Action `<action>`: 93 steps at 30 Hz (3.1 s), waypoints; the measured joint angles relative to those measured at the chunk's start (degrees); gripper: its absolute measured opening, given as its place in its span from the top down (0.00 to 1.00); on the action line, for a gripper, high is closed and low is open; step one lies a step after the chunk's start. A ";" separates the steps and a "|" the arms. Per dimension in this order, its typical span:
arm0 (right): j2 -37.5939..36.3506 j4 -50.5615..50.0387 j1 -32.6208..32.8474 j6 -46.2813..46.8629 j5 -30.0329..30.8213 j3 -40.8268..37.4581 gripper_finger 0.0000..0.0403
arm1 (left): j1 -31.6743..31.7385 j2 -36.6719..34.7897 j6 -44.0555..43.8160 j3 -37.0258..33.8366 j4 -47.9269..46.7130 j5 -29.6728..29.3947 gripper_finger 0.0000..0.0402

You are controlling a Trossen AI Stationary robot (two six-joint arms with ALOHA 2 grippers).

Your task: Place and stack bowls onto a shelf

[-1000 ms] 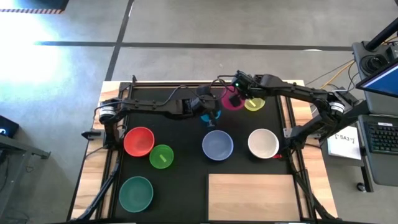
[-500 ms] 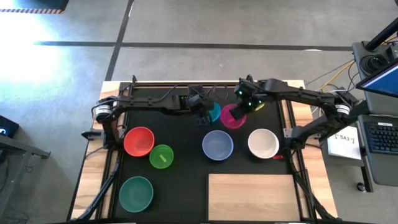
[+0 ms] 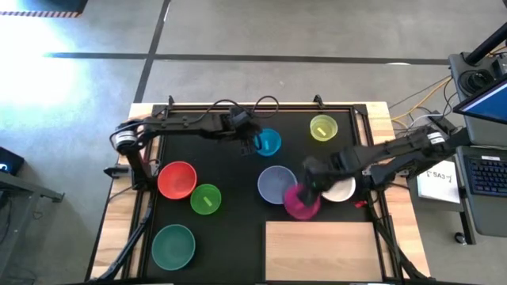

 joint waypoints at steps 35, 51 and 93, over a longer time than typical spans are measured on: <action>0.04 13.55 35.18 35.54 -16.77 -19.39 0.97 | -0.21 -6.41 -0.09 -1.75 1.85 3.87 0.58; 0.13 12.45 35.18 18.74 -16.76 -17.24 0.75 | -0.21 -6.41 -0.26 -1.75 4.25 3.87 0.58; -5.66 1.88 -31.18 -37.22 11.94 -11.44 0.73 | -0.14 -6.36 0.15 -1.75 1.34 3.87 0.58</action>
